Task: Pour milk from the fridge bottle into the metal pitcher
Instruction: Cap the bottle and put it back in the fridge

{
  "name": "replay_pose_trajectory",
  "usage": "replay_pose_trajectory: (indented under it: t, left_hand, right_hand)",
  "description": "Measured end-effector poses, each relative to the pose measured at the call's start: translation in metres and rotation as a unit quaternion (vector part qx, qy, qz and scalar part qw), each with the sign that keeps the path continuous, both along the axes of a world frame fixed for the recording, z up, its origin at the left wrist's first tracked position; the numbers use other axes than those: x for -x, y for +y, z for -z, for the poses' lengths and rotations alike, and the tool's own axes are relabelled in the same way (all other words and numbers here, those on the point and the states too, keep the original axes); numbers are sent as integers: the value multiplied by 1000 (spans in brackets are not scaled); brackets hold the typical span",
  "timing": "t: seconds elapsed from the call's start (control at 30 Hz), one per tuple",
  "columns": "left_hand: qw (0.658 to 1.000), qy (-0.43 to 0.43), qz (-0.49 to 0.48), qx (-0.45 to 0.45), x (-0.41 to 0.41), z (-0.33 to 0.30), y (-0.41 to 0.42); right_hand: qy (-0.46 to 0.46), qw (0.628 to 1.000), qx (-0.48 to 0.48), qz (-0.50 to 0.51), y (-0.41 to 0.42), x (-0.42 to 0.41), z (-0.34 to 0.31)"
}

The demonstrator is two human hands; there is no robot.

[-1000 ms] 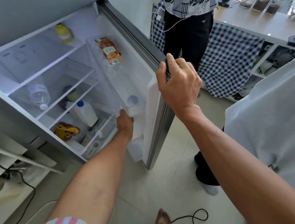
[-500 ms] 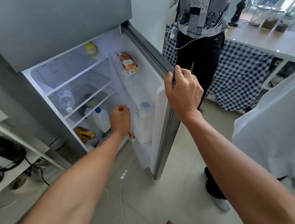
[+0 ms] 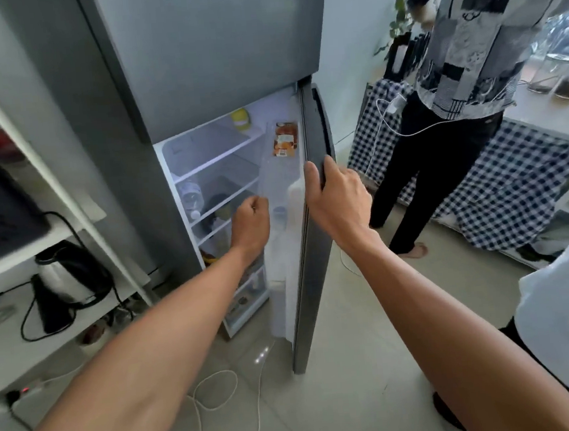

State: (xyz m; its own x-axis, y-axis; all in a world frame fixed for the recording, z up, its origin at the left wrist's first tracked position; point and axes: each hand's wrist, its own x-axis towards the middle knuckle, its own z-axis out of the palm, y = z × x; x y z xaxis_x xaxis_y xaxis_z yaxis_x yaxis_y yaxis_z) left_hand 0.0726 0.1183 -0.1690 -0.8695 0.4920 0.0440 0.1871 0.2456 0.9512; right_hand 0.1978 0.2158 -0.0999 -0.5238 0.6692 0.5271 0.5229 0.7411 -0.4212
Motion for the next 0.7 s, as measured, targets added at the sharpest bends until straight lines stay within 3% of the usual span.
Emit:
replay_pose_trajectory:
  t: [0.13,0.23,0.43,0.57,0.7]
  left_hand:
    - [1000,-21,-15,4,19,-8,-12]
    - [998,-19,-44,36,37,-11,-17]
    - [992,-23,-104,66,62,-19,-22]
    - [973,50,-220,41,56,-29,-25]
    - [913,210,-347,-27,47,-27,-31]
  right_hand:
    - [46,986,74,-144,21,16,7]
    - [-6,976,89,-199,46,36,13]
    - [-98,960,31,-259,83,77,22]
    - [-96,949,5,-301,90,99,33]
    - [-81,935,-13,-346,91,121,46]
